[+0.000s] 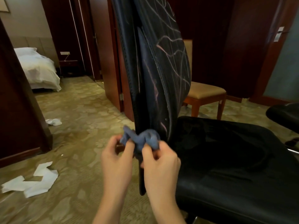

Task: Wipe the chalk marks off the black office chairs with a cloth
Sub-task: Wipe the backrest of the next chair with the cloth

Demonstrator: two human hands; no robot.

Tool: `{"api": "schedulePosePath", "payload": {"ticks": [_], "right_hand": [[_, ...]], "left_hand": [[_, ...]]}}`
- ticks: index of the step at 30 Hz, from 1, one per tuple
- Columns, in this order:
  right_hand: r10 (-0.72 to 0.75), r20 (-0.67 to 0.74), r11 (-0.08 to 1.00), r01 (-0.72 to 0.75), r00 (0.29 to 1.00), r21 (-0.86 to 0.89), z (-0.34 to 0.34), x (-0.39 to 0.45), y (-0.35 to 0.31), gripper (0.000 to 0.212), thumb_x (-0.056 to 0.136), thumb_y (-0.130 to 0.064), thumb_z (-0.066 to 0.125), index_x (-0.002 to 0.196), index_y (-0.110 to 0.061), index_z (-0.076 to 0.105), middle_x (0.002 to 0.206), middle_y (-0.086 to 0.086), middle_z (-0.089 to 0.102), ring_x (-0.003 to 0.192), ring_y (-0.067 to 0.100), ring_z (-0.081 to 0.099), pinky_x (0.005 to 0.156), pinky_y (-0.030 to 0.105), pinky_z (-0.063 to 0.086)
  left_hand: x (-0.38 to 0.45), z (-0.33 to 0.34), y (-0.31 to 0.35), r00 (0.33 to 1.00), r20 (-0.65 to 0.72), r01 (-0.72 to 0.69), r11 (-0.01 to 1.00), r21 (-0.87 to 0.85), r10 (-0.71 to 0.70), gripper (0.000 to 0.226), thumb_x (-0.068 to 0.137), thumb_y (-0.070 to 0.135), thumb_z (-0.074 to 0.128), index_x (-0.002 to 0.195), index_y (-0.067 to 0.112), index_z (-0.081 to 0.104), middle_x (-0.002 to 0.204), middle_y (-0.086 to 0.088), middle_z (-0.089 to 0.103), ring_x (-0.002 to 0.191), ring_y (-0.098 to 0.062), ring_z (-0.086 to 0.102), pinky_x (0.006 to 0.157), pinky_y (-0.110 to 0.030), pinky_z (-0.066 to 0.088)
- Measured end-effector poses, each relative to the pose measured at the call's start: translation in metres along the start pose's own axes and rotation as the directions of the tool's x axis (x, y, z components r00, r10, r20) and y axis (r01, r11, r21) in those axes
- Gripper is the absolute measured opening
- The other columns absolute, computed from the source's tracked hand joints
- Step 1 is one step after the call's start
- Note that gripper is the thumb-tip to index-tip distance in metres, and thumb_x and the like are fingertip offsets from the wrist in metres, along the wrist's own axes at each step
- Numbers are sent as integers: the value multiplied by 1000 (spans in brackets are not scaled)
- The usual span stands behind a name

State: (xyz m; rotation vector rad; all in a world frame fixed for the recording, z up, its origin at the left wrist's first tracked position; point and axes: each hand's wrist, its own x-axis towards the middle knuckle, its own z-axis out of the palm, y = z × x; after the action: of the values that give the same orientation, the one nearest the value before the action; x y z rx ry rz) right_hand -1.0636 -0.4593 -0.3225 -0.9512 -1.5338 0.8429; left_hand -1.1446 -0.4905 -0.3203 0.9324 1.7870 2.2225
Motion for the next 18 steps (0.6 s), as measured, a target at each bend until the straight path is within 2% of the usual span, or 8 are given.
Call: {"api": "schedulePosePath", "payload": {"ticks": [4, 6, 9, 11, 12, 14, 16, 18], "right_hand": [[204, 106, 970, -186, 973, -155, -8, -22, 34, 26, 78, -46, 60, 79, -20, 63, 65, -1, 68, 69, 15, 67, 71, 42, 56], [109, 65, 990, -102, 992, -95, -13, -18, 20, 31, 75, -52, 55, 77, -22, 62, 63, -3, 66, 65, 14, 65, 67, 44, 56], [-145, -37, 989, 144, 989, -30, -24, 6, -25, 34, 77, -55, 50, 73, -22, 59, 60, -4, 58, 58, 13, 60, 57, 46, 52], [-312, -69, 950, 309, 948, -47, -36, 29, -64, 27, 84, -47, 55, 70, -24, 53, 58, -6, 53, 55, 8, 57, 53, 34, 50], [-395, -76, 917, 388, 916, -87, -42, 40, -85, 26, 86, -43, 57, 68, -26, 48, 56, -9, 48, 55, 3, 54, 52, 21, 45], [-501, -53, 843, 473, 864, -256, -47, 63, -124, 28, 90, -39, 58, 69, -28, 43, 59, -12, 45, 58, 1, 51, 55, 14, 38], [-510, 29, 760, 465, 860, -454, -46, 82, -148, 21, 93, -40, 55, 82, -24, 49, 75, -11, 51, 72, 9, 53, 63, 27, 39], [-491, 95, 682, 450, 866, -577, -43, 91, -147, 17, 95, -41, 53, 96, -24, 51, 87, -3, 52, 86, 25, 59, 66, 33, 36]], "left_hand": [[-35, -6, -48, 977, -86, 202, 976, 87, -195, 29, 90, 10, 67, 81, 38, 67, 72, 5, 69, 73, -21, 64, 72, -47, 53], [-40, 0, -41, 974, -164, 157, 988, 1, -155, 24, 91, 16, 68, 80, 38, 67, 69, 4, 67, 69, -20, 61, 68, -45, 50], [-31, 11, 4, 986, -160, 24, 991, -130, -45, 14, 91, 26, 68, 79, 24, 62, 63, 7, 55, 61, -12, 47, 60, -37, 39], [-20, 21, 43, 987, -158, -73, 970, -233, 36, 16, 94, 17, 66, 80, 13, 59, 64, 3, 52, 60, -11, 43, 55, -32, 36], [-13, 25, 60, 984, -160, -115, 955, -275, 73, 17, 95, 15, 64, 82, 6, 58, 66, -2, 51, 61, -13, 42, 54, -30, 35], [1, 34, 87, 978, -166, -174, 923, -343, 123, 25, 93, 13, 64, 86, -8, 53, 70, -9, 49, 62, -18, 39, 53, -31, 33], [16, 41, 102, 969, -184, -222, 914, -339, 167, 26, 89, 12, 66, 81, -8, 51, 68, -9, 48, 60, -18, 36, 53, -30, 32], [24, 44, 99, 962, -200, -238, 932, -275, 187, 19, 84, 15, 68, 74, 5, 54, 63, -8, 47, 58, -15, 36, 53, -31, 32]]}}
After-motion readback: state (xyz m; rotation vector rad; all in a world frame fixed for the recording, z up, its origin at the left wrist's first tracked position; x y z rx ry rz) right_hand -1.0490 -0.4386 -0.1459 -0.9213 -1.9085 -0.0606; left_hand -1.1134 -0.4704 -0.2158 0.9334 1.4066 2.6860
